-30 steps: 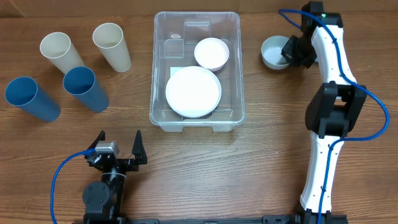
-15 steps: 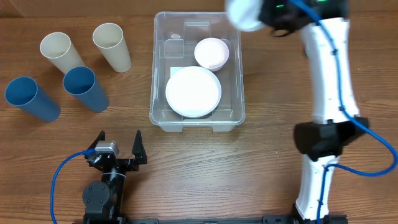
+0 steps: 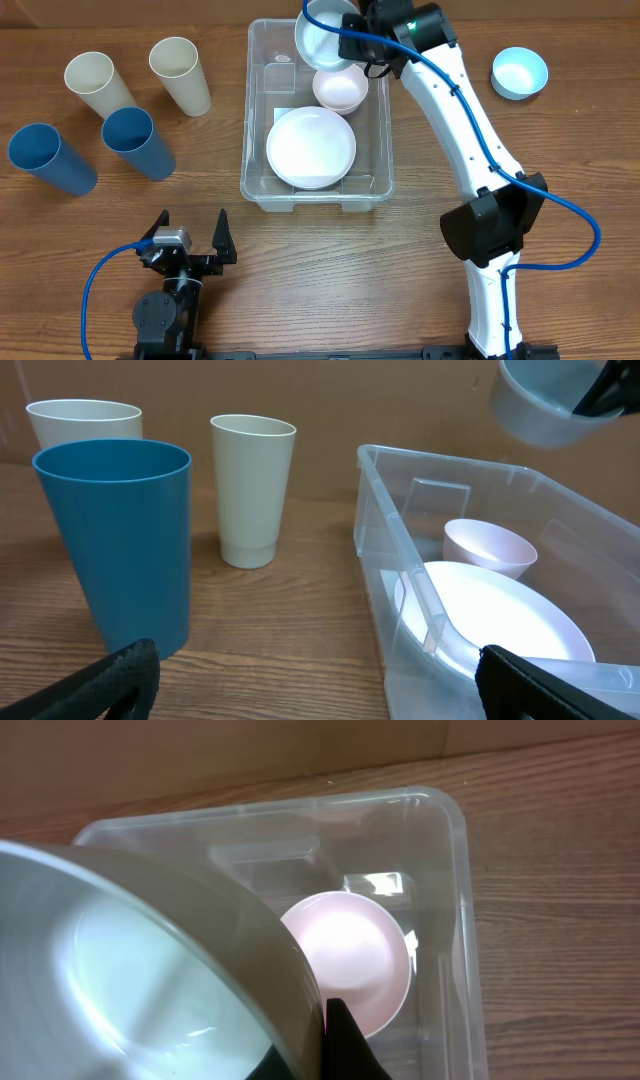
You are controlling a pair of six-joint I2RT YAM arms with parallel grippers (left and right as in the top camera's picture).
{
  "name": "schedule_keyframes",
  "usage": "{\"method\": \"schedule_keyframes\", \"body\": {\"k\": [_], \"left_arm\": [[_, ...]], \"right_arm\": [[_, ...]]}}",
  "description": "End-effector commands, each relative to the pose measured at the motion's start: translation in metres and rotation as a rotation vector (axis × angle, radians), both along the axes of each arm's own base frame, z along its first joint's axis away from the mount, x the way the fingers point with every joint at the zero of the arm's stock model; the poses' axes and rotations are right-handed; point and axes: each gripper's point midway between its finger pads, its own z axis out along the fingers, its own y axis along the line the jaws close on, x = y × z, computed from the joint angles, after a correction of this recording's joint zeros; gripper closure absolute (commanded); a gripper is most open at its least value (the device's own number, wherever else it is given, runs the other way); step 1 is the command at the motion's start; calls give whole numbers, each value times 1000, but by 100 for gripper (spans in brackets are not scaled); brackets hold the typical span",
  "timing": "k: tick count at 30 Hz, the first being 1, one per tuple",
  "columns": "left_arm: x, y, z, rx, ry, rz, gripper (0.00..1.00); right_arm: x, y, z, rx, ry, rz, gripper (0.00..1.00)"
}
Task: Pack container
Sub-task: 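Carry the grey bowl into the bin and lower it onto the pink bowl, then release the grey bowl and move the right gripper to the light-blue bowl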
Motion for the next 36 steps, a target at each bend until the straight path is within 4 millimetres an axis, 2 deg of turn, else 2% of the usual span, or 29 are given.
{"method": "schedule_keyframes", "body": {"k": [1, 5, 11, 12, 14, 16, 21, 27, 30, 33, 36], "left_arm": [[0, 3, -1, 8, -2, 15, 0], [0, 3, -1, 8, -2, 15, 0], [0, 3, -1, 8, -2, 15, 0], [0, 3, -1, 8, -2, 15, 0], [0, 3, -1, 8, -2, 15, 0], [0, 3, -1, 8, -2, 15, 0], [0, 3, -1, 8, -2, 15, 0], [0, 3, -1, 8, -2, 15, 0], [0, 3, -1, 8, -2, 15, 0], [0, 3, -1, 8, -2, 15, 0], [0, 3, -1, 8, -2, 15, 0]], "right_arm": [[9, -6, -38, -56, 37, -7, 96], [16, -6, -55, -75, 41, -10, 96], [18, -12, -69, -105, 50, -30, 96], [19, -12, -72, -106, 53, -30, 92], [19, -13, -74, -108, 57, -31, 72], [20, -14, -75, -108, 58, -33, 62], [22, -17, -74, -118, 51, -19, 62], [15, 2, -73, -96, 64, 95, 62], [3, 15, -57, -51, 89, 129, 61], [-9, 19, -19, 26, 94, 98, 61], [-13, 8, 17, 84, 71, 50, 61]]}}
